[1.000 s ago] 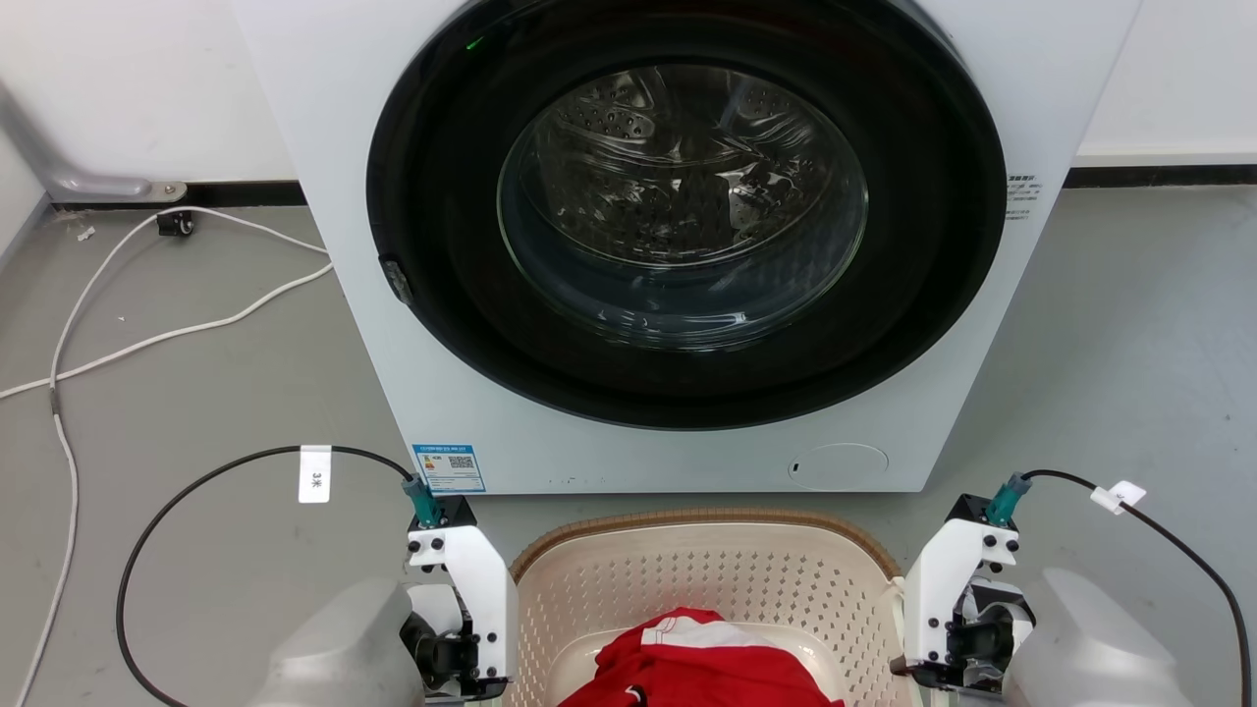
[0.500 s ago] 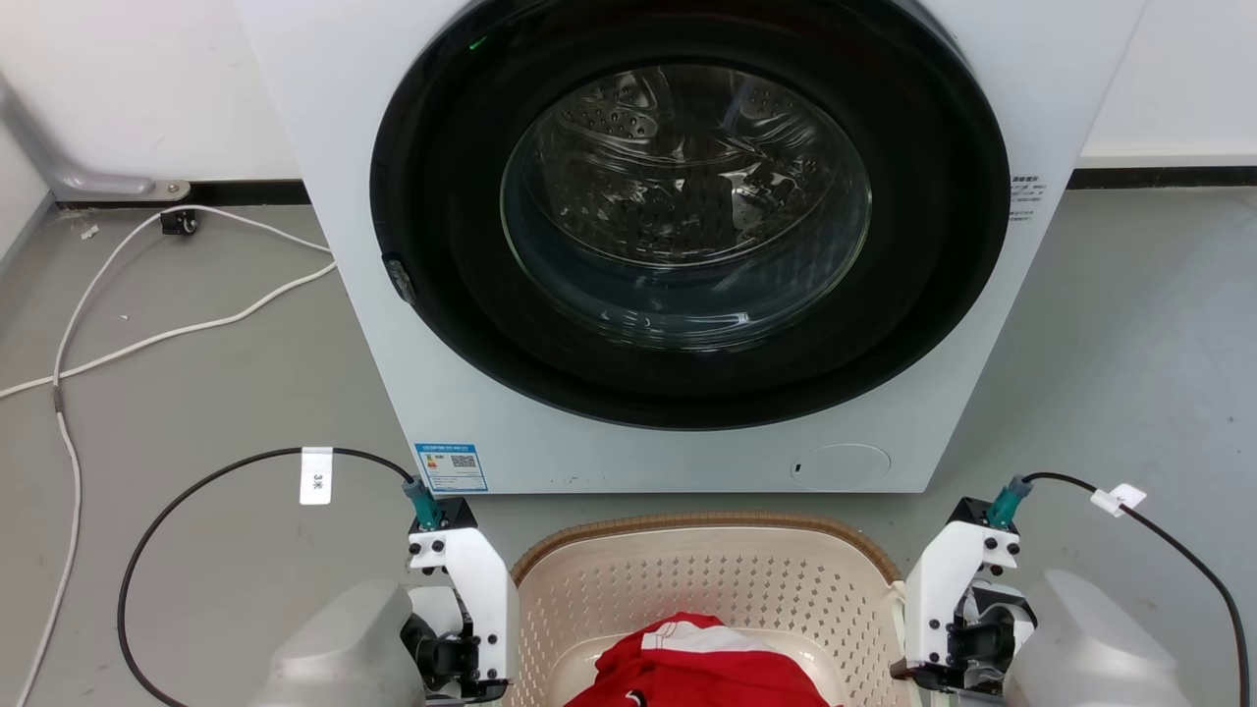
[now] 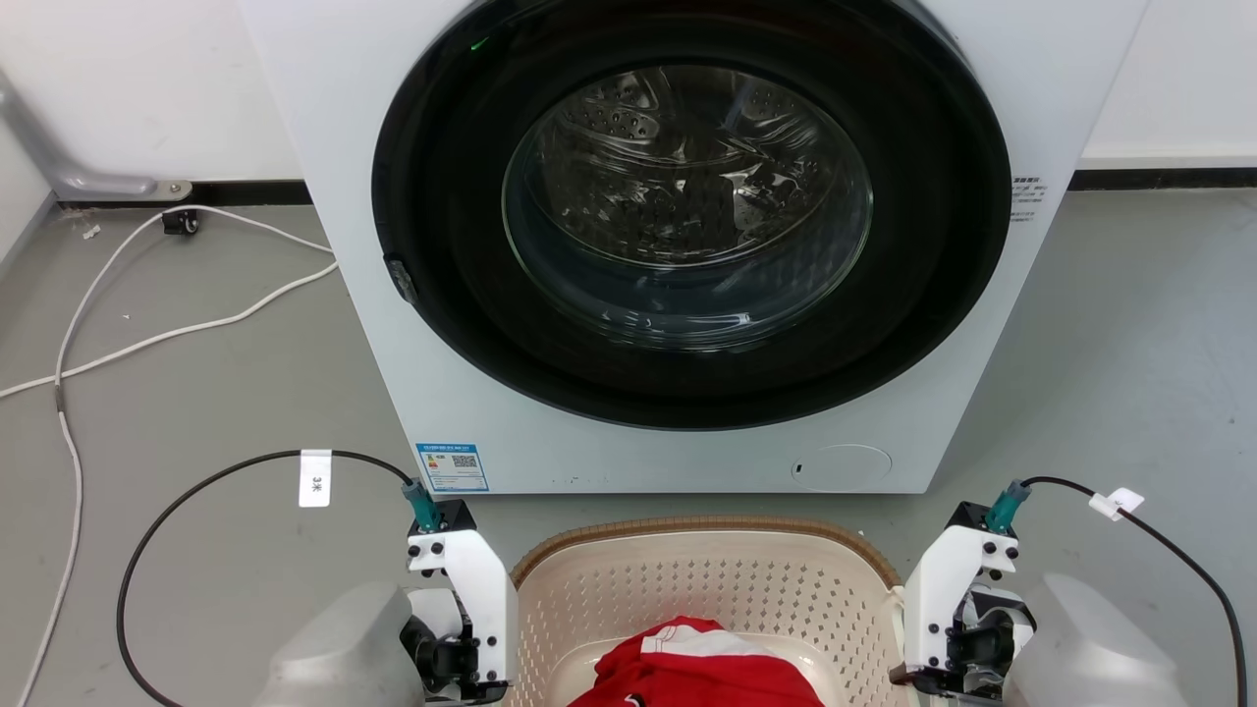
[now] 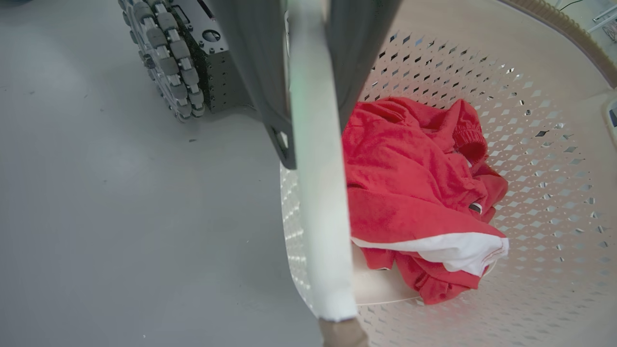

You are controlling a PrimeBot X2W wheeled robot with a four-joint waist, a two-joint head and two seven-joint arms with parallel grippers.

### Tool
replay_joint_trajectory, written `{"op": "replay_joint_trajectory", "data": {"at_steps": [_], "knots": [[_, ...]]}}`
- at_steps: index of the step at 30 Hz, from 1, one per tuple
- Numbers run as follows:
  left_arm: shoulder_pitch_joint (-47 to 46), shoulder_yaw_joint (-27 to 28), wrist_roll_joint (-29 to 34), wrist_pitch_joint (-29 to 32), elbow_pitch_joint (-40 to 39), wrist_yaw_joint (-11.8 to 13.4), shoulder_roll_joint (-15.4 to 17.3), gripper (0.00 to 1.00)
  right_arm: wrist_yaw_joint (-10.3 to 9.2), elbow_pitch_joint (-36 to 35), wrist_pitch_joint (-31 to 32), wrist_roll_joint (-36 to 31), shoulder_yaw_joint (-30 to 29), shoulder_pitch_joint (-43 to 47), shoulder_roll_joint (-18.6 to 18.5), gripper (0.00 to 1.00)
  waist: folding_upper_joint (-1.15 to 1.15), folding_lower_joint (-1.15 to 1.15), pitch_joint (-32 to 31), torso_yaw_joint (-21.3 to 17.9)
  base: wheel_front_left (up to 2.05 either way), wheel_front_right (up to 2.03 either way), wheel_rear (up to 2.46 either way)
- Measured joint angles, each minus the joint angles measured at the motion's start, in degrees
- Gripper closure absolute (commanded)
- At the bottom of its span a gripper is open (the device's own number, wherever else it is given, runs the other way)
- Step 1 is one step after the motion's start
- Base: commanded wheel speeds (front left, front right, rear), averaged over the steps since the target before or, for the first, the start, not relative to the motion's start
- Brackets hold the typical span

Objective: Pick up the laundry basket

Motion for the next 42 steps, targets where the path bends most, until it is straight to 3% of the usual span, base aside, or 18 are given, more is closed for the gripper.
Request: {"op": "replay_joint_trajectory", "data": {"at_steps": [42], "knots": [[-0.04,-0.97,-0.96,-0.67,-0.22,0.0,0.53,1.0,0.0,0.0,-0.58,1.77,1.6,0.07,0.01,1.0,0.0,0.0,0.29,-0.11,0.0,0.0,0.0]]}}
